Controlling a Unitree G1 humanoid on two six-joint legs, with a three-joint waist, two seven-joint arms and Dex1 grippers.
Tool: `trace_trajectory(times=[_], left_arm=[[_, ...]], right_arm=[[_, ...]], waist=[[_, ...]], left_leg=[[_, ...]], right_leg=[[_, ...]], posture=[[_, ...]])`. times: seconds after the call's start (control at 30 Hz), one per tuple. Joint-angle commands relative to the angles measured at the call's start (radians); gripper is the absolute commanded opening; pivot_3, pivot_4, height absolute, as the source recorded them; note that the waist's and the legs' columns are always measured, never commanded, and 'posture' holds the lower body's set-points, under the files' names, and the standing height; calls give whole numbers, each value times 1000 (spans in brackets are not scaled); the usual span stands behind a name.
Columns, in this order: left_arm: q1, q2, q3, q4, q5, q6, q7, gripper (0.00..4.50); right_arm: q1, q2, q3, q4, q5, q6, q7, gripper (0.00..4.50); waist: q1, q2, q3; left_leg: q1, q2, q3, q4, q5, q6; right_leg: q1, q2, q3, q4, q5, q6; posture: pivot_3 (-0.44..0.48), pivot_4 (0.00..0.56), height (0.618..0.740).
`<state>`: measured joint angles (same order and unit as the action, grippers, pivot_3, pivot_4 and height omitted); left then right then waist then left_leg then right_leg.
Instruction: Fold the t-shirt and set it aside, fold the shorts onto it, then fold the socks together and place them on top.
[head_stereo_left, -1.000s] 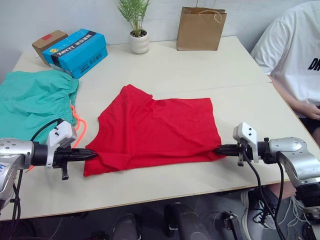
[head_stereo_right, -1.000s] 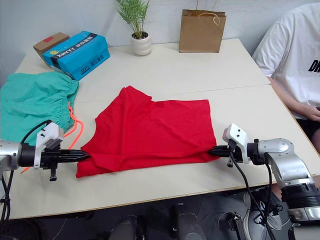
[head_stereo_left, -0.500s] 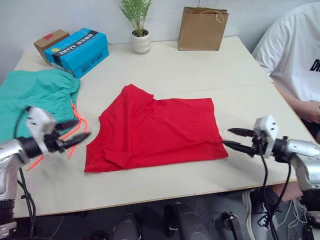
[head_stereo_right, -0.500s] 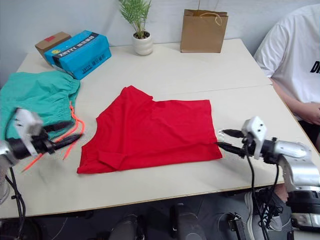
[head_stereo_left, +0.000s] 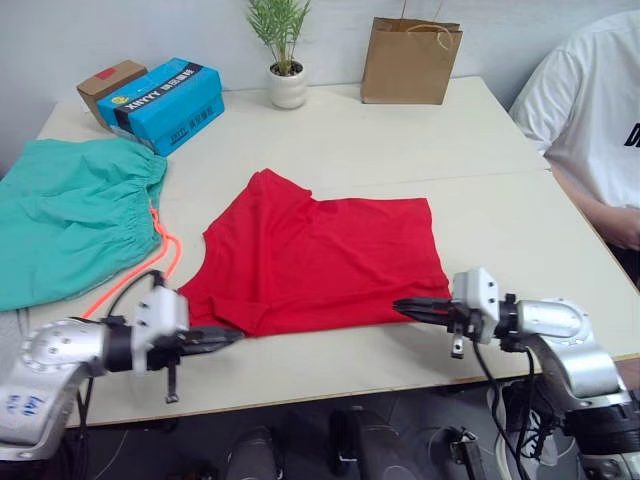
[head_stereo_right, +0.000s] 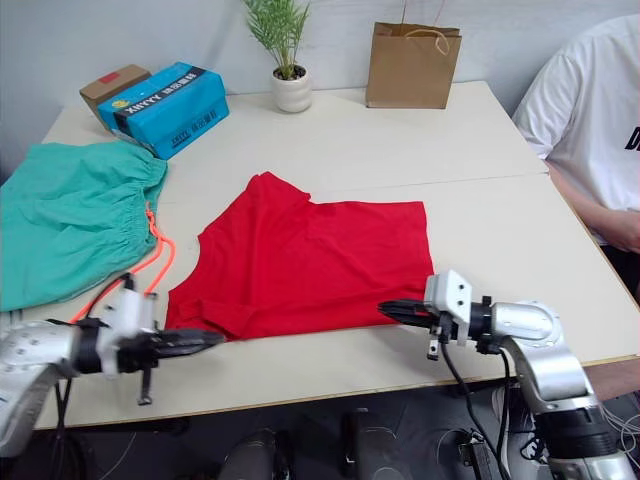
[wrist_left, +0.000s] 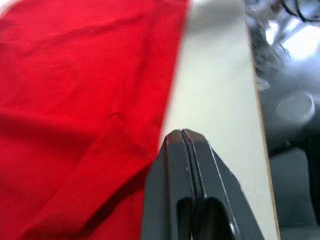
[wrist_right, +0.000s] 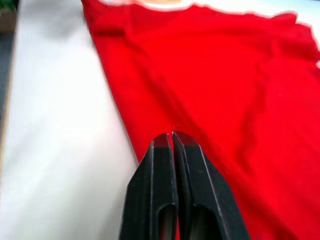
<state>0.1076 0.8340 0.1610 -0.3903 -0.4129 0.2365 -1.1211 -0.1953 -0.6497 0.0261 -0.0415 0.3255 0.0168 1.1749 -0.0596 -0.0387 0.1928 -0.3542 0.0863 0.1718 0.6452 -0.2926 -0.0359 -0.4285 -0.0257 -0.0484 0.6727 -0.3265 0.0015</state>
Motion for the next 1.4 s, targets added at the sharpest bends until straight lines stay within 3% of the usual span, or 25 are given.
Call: trace_trajectory(times=[0.03,0.3,0.5,0.73,0.93,1.13,1.23,1.4], left_arm=[[-15,-47,-70,-7,108,-83,81,32],[-59,-166,-149,57,267,-145,270,32],[-96,-168,-104,90,234,-123,292,32],[-204,-161,-77,253,245,-156,308,32],[-272,-174,43,335,172,-114,364,32],[-239,-110,237,265,-85,22,246,32],[-97,-19,296,163,-207,141,97,32],[2,-6,227,92,-122,92,107,32]], right_arm=[[-39,29,34,67,-62,-77,-24,0],[-64,68,77,114,-118,-77,-74,0],[-61,68,82,116,-118,-63,-81,0],[-48,82,80,114,-118,-57,-110,0],[-52,119,51,119,-125,-71,-202,0],[-34,137,41,67,-77,-61,-222,0],[-30,140,67,6,-62,-29,-207,0],[-32,191,127,-65,-85,27,-243,0]], waist=[[0,0,0],[4,0,0],[4,0,0],[5,0,0],[1,0,0],[1,0,0],[-5,0,0],[0,0,0]], left_leg=[[0,0,0,0,0,0],[0,1,0,1,-1,1],[0,1,0,0,-3,5],[0,1,0,1,-3,5],[0,1,0,1,-2,3],[0,2,1,1,-1,-1],[0,3,1,1,-1,-1],[1,2,1,0,-1,-1]], right_leg=[[0,0,0,0,0,0],[0,0,0,1,0,0],[0,0,0,1,0,0],[0,0,0,1,0,0],[0,0,-1,2,1,1],[-1,1,-1,2,0,0],[-1,0,-1,1,0,0],[0,0,-1,1,0,0]], posture=[[0,150,740],[0,150,740],[0,150,740],[0,150,740],[0,150,740],[0,150,740],[0,150,740],[0,150,740]])
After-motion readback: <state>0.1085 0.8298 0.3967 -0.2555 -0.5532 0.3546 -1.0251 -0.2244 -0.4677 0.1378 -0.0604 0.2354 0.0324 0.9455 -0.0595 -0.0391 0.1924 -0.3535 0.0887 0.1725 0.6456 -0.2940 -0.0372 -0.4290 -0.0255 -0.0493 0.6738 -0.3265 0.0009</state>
